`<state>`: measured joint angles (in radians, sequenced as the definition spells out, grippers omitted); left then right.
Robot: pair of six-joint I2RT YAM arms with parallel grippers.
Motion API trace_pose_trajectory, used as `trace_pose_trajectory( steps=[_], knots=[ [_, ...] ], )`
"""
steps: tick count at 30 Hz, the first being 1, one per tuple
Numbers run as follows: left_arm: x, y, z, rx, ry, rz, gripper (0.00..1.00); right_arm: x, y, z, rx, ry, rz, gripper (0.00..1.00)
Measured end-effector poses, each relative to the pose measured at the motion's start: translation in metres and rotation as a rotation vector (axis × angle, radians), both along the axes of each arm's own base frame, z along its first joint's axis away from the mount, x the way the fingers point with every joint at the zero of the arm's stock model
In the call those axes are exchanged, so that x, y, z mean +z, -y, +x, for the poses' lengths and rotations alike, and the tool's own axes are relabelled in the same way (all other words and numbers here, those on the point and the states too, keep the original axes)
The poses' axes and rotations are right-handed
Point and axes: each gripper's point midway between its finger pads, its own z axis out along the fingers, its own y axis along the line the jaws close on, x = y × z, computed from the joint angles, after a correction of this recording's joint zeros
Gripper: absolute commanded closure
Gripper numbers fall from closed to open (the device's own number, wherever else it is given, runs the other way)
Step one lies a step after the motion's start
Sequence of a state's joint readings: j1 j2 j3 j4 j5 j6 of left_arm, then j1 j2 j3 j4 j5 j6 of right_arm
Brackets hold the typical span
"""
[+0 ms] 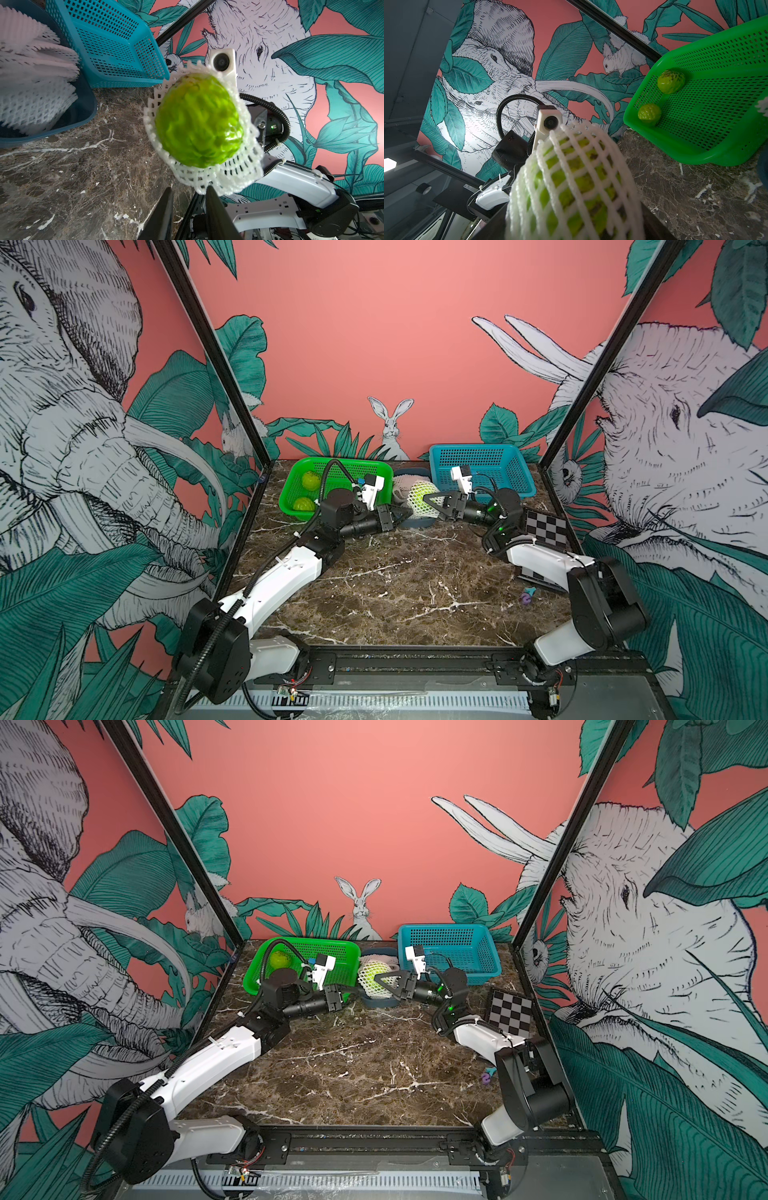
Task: Sleeve custard apples in foam nets
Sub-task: Adjust the foam net on the custard apple.
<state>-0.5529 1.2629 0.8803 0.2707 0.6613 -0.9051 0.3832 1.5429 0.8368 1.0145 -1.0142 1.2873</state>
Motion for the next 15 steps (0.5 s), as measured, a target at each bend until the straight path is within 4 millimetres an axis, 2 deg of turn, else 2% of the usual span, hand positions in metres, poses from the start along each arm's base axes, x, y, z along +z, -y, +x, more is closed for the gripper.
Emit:
trace_pose_trajectory(
  steps=[15],
  knots=[
    [-0.015,0.003,0.010,0.023,-0.030,0.023,0.73,0.009,-0.002,-0.007,0.055,0.009,0.048,0.23]
  ],
)
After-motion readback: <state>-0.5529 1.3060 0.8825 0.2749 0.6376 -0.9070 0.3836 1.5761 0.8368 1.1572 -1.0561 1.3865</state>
